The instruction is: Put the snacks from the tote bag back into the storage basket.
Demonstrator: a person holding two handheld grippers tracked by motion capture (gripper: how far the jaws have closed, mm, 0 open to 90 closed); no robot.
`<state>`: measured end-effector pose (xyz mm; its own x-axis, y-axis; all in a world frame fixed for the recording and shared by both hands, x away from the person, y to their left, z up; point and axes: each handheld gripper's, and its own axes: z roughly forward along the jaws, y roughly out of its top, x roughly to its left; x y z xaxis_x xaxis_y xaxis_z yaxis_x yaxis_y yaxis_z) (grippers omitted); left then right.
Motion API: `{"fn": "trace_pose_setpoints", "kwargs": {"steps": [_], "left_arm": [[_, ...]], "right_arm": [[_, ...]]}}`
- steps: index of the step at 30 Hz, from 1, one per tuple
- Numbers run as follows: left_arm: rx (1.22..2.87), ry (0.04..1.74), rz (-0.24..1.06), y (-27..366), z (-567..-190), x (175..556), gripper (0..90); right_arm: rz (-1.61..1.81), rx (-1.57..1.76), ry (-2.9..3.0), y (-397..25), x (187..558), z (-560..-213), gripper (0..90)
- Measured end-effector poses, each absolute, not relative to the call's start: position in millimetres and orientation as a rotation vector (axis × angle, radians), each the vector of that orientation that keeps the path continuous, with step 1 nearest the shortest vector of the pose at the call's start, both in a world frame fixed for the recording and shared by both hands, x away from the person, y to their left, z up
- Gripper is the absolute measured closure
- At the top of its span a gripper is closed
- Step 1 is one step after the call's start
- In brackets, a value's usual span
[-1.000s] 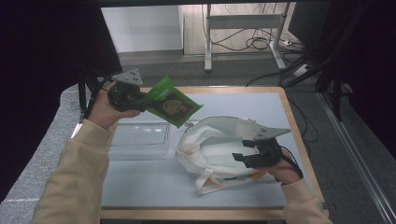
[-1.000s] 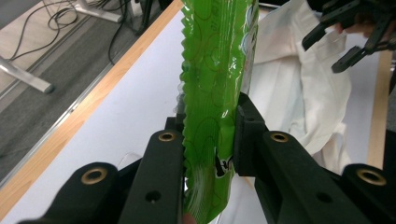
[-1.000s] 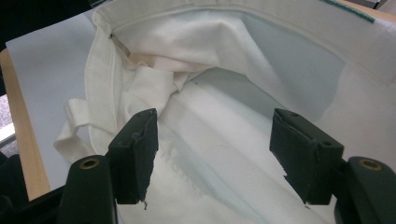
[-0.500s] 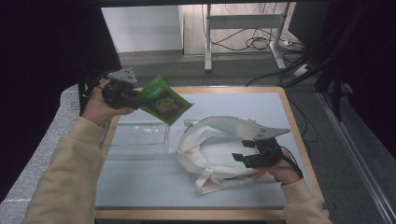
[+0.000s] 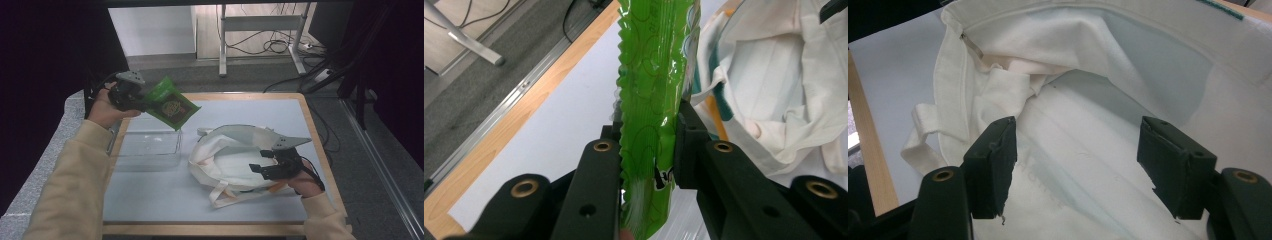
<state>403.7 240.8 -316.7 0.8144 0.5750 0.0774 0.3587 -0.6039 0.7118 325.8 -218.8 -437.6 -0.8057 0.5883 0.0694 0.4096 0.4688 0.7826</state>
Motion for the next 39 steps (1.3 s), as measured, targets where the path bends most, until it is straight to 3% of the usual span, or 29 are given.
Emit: {"fn": "trace_pose_setpoints", "kwargs": {"steps": [39], "left_arm": [[2.412, 0.748, 0.348, 277, -355, 426, 76.6]], "right_arm": [[1.229, 0.875, 2.501, -219, 327, -439, 31.9]]}}
